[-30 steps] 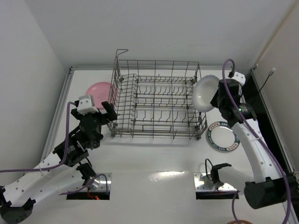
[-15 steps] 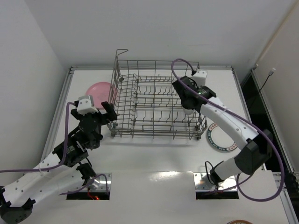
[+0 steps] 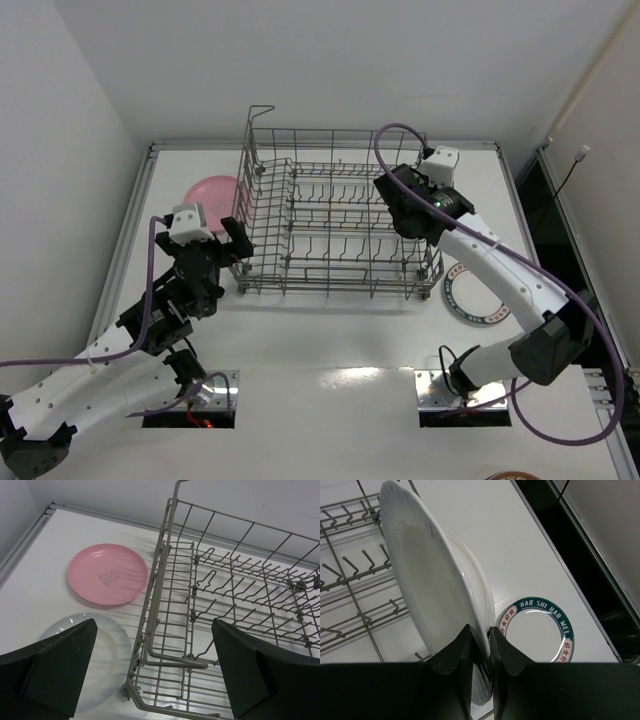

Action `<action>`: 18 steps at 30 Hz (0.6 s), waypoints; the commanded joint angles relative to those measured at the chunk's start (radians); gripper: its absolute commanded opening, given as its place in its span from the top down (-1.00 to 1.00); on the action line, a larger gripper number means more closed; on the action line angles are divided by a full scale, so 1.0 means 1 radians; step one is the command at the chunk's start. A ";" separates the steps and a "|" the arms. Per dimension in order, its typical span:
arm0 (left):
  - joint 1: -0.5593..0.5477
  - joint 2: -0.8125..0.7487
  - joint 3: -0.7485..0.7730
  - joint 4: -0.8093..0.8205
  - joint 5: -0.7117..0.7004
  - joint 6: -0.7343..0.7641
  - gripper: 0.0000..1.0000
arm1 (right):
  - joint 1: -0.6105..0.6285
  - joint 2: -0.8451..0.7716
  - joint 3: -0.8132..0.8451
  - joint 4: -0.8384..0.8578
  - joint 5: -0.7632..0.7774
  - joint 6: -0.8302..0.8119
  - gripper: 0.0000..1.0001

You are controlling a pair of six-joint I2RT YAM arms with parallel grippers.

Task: Load the plates into the dish rack

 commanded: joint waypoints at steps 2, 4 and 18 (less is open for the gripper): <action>-0.014 0.000 -0.005 0.043 -0.005 0.005 -1.00 | -0.001 -0.027 -0.006 0.097 0.084 -0.030 1.00; -0.014 0.000 -0.005 0.043 -0.005 0.005 -1.00 | -0.001 -0.009 -0.033 0.136 0.057 -0.053 1.00; -0.023 0.000 -0.005 0.043 -0.005 0.015 -1.00 | 0.038 0.122 -0.086 0.176 0.020 -0.038 1.00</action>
